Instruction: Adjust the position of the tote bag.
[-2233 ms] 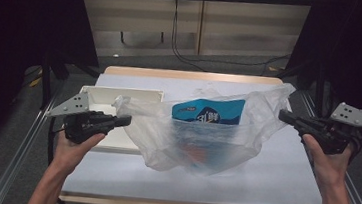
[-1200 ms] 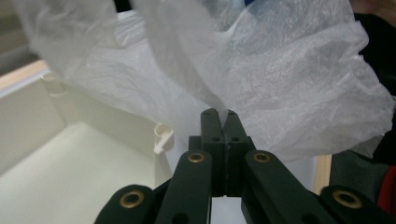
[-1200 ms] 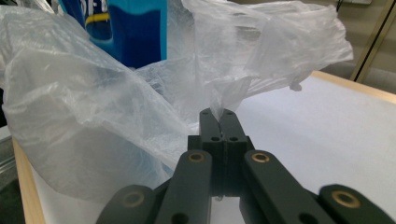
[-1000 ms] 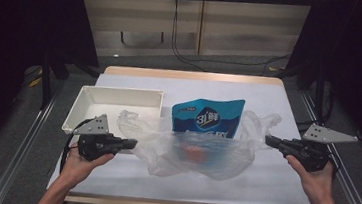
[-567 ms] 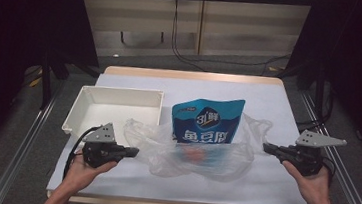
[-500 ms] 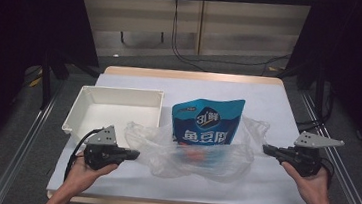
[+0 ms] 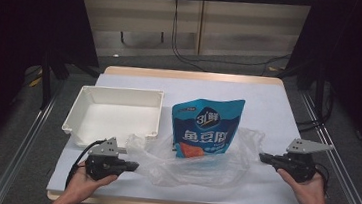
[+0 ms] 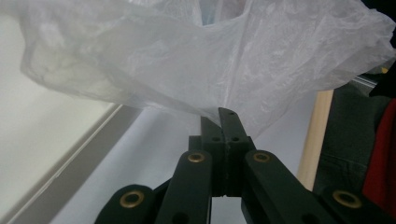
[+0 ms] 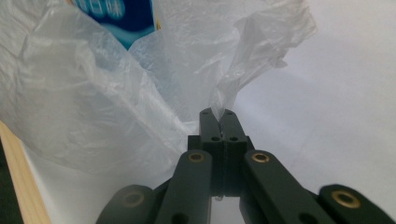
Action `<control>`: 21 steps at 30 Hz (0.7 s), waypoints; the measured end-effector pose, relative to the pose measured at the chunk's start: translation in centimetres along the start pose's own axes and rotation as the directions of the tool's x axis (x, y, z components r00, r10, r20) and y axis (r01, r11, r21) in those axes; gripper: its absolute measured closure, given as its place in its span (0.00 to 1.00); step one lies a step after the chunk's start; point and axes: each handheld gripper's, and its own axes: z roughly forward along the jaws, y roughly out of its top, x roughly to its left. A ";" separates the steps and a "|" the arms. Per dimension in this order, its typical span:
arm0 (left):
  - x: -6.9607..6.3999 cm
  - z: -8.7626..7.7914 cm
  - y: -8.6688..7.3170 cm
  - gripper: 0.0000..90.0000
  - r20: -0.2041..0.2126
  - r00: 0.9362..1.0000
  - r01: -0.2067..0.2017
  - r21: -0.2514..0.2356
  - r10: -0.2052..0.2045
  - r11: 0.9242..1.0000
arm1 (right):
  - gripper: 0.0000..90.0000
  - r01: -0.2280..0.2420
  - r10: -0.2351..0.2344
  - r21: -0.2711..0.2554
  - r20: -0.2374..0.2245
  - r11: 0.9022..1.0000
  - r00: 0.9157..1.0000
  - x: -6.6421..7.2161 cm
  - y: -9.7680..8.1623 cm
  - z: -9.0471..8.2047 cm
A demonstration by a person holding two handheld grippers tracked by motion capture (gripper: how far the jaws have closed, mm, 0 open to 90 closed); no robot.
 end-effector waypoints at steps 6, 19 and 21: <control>0.1 0.8 -0.4 1.00 -0.003 1.000 -0.003 0.027 0.004 1.000 | 1.00 -0.015 0.015 0.043 0.011 0.999 1.000 -0.4 -1.2 0.9; -0.3 2.4 -0.9 1.00 -0.006 0.999 -0.037 0.124 0.038 0.992 | 1.00 -0.037 0.032 0.135 0.037 0.990 0.999 -0.6 -2.9 2.3; -0.1 2.7 -1.0 1.00 -0.007 0.999 -0.041 0.148 0.043 0.988 | 1.00 -0.028 0.023 0.147 0.037 0.989 0.999 -0.6 -3.0 2.5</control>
